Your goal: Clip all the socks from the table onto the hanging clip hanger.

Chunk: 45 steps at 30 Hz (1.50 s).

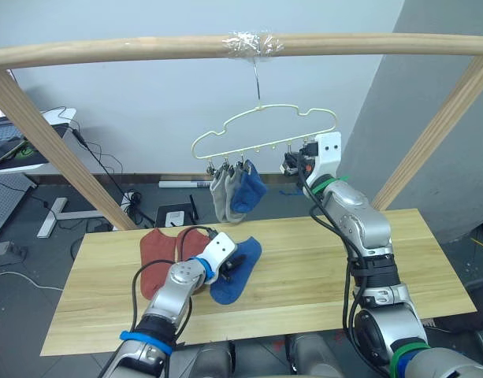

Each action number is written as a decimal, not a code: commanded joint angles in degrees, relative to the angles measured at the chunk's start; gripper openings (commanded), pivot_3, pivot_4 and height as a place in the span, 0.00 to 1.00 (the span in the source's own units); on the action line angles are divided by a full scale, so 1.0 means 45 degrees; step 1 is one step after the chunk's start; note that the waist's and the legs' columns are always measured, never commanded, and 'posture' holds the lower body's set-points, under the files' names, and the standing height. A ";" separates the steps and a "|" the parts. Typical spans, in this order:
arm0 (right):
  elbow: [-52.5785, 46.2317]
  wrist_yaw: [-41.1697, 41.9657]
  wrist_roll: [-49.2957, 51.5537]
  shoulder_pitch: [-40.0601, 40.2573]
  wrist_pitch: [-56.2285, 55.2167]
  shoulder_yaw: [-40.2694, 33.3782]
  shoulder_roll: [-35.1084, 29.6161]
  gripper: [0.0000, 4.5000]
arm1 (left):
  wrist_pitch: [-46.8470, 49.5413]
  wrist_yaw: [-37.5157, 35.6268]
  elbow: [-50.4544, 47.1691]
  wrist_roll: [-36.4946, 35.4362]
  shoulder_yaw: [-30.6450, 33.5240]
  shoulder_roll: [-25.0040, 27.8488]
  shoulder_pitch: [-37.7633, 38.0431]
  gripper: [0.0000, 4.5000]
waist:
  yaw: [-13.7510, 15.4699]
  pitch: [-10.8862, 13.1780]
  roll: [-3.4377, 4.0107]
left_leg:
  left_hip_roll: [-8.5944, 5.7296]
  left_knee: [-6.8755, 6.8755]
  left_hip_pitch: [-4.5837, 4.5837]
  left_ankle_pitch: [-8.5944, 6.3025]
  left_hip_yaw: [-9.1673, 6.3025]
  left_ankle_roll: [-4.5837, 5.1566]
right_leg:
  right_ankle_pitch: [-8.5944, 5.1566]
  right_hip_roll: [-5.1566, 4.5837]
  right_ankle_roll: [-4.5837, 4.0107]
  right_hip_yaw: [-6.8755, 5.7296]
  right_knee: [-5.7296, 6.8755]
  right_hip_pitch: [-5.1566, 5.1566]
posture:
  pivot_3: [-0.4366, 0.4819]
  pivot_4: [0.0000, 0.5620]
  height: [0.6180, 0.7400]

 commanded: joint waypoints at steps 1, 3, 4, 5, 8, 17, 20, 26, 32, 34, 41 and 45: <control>-0.0603 0.0013 0.0043 -0.0098 0.0025 -0.0118 -0.0137 0.00 | 0.0027 0.0087 0.0204 0.0081 -0.0030 -0.0186 -0.0454 0.79 | -0.0047 0.0000 0.0001 | 0.0002 -0.0002 0.0002 0.0000 0.0000 0.0000 | 0.0000 0.0001 0.0000 -0.0001 0.0001 -0.0001 | 0.38 0.26 1.00; -0.0637 -0.0019 0.0046 -0.0064 0.0025 -0.0100 -0.0117 0.00 | -0.0061 0.0189 0.0467 0.0175 -0.0062 -0.0296 -0.0693 0.91 | -0.0070 0.0000 0.0001 | 0.0005 -0.0004 0.0005 0.0000 0.0000 0.0000 | 0.0000 0.0002 0.0000 -0.0001 0.0004 -0.0002 | 0.38 0.26 1.00; -0.0646 -0.0034 0.0048 -0.0058 0.0024 -0.0093 -0.0106 0.00 | -0.0064 0.0243 0.0601 0.0248 -0.0085 -0.0325 -0.0805 0.97 | -0.0071 0.0000 0.0001 | 0.0005 -0.0004 0.0005 0.0000 0.0002 0.0000 | 0.0000 0.0002 0.0000 -0.0001 0.0004 -0.0002 | 0.38 0.26 1.00; -0.0640 -0.0044 0.0050 -0.0065 0.0016 -0.0087 -0.0094 0.00 | -0.0086 0.0323 0.0772 0.0359 -0.0120 -0.0355 -0.0948 0.99 | -0.0073 -0.0001 0.0001 | 0.0005 -0.0003 0.0004 0.0000 0.0002 0.0000 | 0.0000 0.0002 0.0000 -0.0001 0.0003 -0.0002 | 0.38 0.26 1.00; -0.0559 -0.0078 0.0048 -0.0115 -0.0040 -0.0081 -0.0044 0.00 | 0.0054 0.0264 0.1247 0.0578 -0.0255 -0.0460 -0.1328 0.99 | -0.0075 -0.0001 0.0001 | 0.0004 -0.0002 0.0004 0.0000 0.0003 0.0000 | 0.0001 0.0002 0.0001 -0.0001 0.0004 -0.0002 | 0.38 0.25 1.00; -0.0511 -0.0186 0.0077 -0.0259 -0.0089 -0.0139 0.0101 0.00 | 0.0938 -0.0012 0.2654 0.1145 -0.0771 -0.0615 -0.1830 0.99 | -0.0083 -0.0002 0.0001 | 0.0003 0.0002 0.0016 0.0000 0.0004 0.0000 | 0.0005 0.0002 0.0009 0.0001 0.0008 0.0008 | 0.37 0.25 1.00; -0.0527 -0.0218 0.0093 -0.0255 -0.0092 -0.0147 0.0139 0.00 | 0.0848 -0.0159 0.2537 0.1271 -0.0940 -0.0543 -0.1644 0.95 | -0.0091 -0.0003 0.0002 | 0.0002 0.0002 0.0022 0.0000 0.0004 0.0000 | 0.0006 0.0002 0.0011 0.0002 0.0011 0.0010 | 0.37 0.25 1.00; -0.0408 -0.0272 0.0104 -0.0301 -0.0171 -0.0174 0.0160 0.00 | 0.0602 -0.0402 0.1981 0.1157 -0.0886 -0.0355 -0.1115 0.69 | -0.0092 -0.0004 0.0002 | 0.0003 0.0000 0.0023 0.0000 0.0003 0.0000 | 0.0006 0.0002 0.0011 0.0003 0.0009 0.0011 | 0.38 0.26 1.00; -0.0241 -0.0256 0.0105 -0.0383 -0.0277 -0.0218 0.0134 0.00 | 0.0506 -0.0819 0.1305 0.0508 -0.0504 -0.0447 -0.0697 0.37 | -0.0091 -0.0004 0.0002 | 0.0003 0.0002 0.0024 0.0000 0.0003 0.0000 | 0.0006 0.0002 0.0011 0.0005 0.0011 0.0012 | 0.38 0.26 1.00; -0.0200 -0.0241 0.0102 -0.0406 -0.0297 -0.0221 0.0120 0.00 | 0.0652 -0.1124 0.0823 -0.0091 -0.0160 -0.0665 -0.0510 0.25 | -0.0094 -0.0004 0.0002 | 0.0004 0.0002 0.0024 0.0000 0.0005 0.0000 | 0.0006 0.0002 0.0011 0.0005 0.0009 0.0012 | 0.38 0.26 1.00; -0.0244 -0.0199 0.0205 -0.0392 -0.0091 -0.0336 -0.0012 0.00 | 0.2300 -0.1822 -0.1144 -0.3137 0.1761 -0.1830 -0.0181 0.00 | -0.0084 -0.0002 0.0001 | 0.0004 0.0002 0.0006 0.0000 0.0000 0.0000 | 0.0006 0.0000 0.0011 0.0003 0.0004 0.0005 | 0.38 0.25 1.00; -0.0666 -0.0372 0.0668 -0.0522 0.0967 -0.0623 -0.0050 0.00 | 0.3276 -0.1962 -0.3459 -0.5021 0.2494 -0.2599 -0.0264 0.00 | -0.0084 -0.0002 0.0000 | 0.0005 0.0006 0.0005 0.0000 0.0003 0.0000 | 0.0006 0.0001 0.0010 0.0003 0.0006 0.0005 | 0.37 0.25 1.00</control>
